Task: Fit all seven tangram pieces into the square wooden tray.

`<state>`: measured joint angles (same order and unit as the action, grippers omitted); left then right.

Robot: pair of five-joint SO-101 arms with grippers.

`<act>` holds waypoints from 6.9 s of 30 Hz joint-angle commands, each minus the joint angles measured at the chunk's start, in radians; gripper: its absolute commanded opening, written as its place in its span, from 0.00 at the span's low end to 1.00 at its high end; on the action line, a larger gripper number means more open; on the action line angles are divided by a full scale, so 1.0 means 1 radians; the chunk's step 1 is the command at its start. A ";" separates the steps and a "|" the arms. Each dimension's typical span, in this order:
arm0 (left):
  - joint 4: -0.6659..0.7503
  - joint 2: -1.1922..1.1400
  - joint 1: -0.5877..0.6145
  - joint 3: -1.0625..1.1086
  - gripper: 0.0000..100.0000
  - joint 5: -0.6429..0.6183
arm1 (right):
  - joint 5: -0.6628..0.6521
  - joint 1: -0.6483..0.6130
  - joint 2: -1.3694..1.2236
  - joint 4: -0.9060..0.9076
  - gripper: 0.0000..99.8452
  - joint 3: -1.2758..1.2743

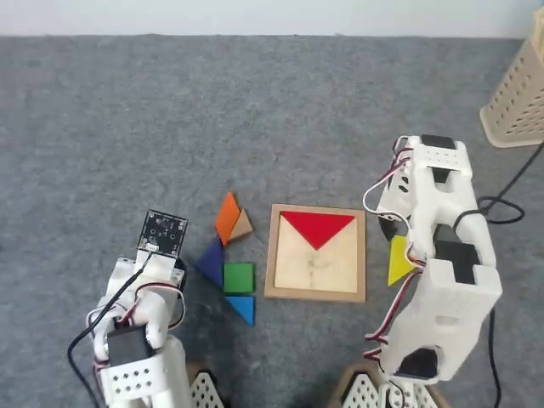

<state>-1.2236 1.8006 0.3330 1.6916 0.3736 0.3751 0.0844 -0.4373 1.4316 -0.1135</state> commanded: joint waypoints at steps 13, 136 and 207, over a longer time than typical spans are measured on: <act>-0.005 0.020 0.006 -0.007 0.17 0.008 | -0.068 0.031 0.160 -0.104 0.22 -0.180; -0.005 0.020 0.006 -0.007 0.17 0.008 | -0.522 -0.048 -0.312 0.128 0.22 0.600; -0.005 0.020 0.006 -0.007 0.17 0.008 | 0.494 0.033 -0.145 -0.107 0.26 0.347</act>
<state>-1.2236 1.8006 0.3330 1.6916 0.3736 0.8569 0.0829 -0.5723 1.3625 0.1887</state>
